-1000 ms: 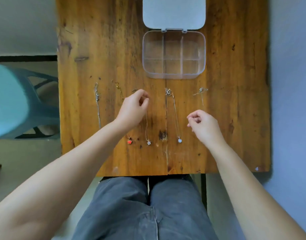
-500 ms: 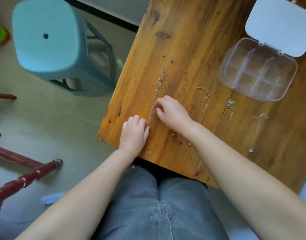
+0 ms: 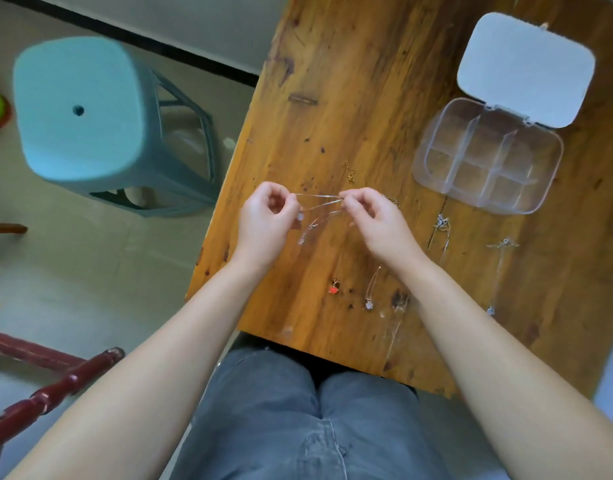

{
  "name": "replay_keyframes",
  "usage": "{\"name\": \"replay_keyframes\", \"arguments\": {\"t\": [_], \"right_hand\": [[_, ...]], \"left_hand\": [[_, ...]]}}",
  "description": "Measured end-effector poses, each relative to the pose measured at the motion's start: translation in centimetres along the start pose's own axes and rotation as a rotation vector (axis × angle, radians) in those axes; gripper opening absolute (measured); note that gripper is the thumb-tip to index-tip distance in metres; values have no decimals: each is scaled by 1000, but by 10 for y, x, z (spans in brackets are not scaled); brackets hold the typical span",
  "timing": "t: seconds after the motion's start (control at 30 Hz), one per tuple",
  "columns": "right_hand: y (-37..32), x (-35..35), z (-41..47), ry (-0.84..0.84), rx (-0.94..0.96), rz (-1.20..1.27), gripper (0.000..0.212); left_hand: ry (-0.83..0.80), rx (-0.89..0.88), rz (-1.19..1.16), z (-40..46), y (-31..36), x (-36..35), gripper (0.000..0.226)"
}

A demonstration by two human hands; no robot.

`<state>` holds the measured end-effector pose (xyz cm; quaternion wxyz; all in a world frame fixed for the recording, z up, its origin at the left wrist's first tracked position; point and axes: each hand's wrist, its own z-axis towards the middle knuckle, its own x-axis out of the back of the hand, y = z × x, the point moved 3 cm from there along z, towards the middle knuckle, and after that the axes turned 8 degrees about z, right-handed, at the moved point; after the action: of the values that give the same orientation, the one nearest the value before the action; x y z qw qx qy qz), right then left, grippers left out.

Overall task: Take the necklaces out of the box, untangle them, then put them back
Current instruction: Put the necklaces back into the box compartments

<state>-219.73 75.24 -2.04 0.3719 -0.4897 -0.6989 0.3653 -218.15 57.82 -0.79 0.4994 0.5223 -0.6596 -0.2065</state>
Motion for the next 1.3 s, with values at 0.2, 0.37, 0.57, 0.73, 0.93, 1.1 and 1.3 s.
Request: {"name": "replay_keyframes", "arguments": {"t": [0.2, 0.37, 0.57, 0.73, 0.93, 1.1, 1.3], "right_hand": [[-21, 109, 18, 300, -100, 925, 21], [-35, 148, 58, 355, -47, 1075, 15], [-23, 156, 74, 384, -158, 696, 14], [-4, 139, 29, 474, -60, 195, 20], [33, 50, -22, 56, -38, -255, 24], [41, 14, -27, -95, 30, -454, 26], [49, 6, -37, -161, 118, -588, 26]], "left_hand": [[-217, -42, -197, 41, 91, -94, 16], [-267, -155, -53, 67, 137, -160, 11], [-327, -268, 163, 79, 137, -174, 6], [-185, -344, 355, 58, 96, -129, 8], [-339, -289, 767, -41, -21, -76, 22], [-392, -485, 1039, -76, -58, -75, 23], [-361, -603, 902, -70, -52, -69, 10]]}}
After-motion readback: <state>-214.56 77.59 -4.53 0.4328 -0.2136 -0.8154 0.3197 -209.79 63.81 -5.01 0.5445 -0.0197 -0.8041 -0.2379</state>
